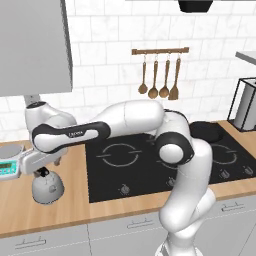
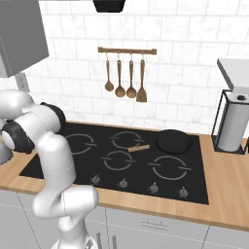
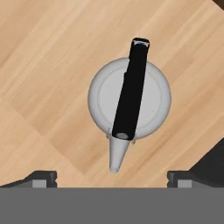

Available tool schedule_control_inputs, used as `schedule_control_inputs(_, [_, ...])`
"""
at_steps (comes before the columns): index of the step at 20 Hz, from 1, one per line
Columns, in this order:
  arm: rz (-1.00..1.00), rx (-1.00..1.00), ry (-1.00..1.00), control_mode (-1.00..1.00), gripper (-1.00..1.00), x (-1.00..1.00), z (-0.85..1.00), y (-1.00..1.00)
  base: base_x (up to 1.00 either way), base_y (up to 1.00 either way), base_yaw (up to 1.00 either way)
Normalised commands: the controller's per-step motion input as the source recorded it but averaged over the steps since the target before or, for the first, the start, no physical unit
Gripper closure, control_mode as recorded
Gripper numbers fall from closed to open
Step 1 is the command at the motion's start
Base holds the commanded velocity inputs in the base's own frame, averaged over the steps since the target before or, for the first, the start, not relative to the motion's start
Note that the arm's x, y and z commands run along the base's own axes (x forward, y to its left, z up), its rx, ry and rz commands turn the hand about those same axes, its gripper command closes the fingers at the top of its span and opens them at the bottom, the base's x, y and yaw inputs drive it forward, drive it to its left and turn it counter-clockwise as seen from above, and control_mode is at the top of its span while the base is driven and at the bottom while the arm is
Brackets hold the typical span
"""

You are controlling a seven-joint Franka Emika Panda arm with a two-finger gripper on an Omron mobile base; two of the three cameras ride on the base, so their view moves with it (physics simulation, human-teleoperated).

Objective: Pick the kettle from the counter and place it on a stove burner. Then turn the burner on.

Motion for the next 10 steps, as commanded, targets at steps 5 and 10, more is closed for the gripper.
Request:
schedule_control_inputs(5, [-0.07, 0.0, 0.06, -1.0, -1.0, 0.28, -0.05, -0.01, 0.0, 0.0, 0.0])
schedule_control_inputs(10, [-0.04, 0.0, 0.01, -1.0, -1.0, 0.02, -0.29, 0.1, 0.0, 0.0, 0.0])
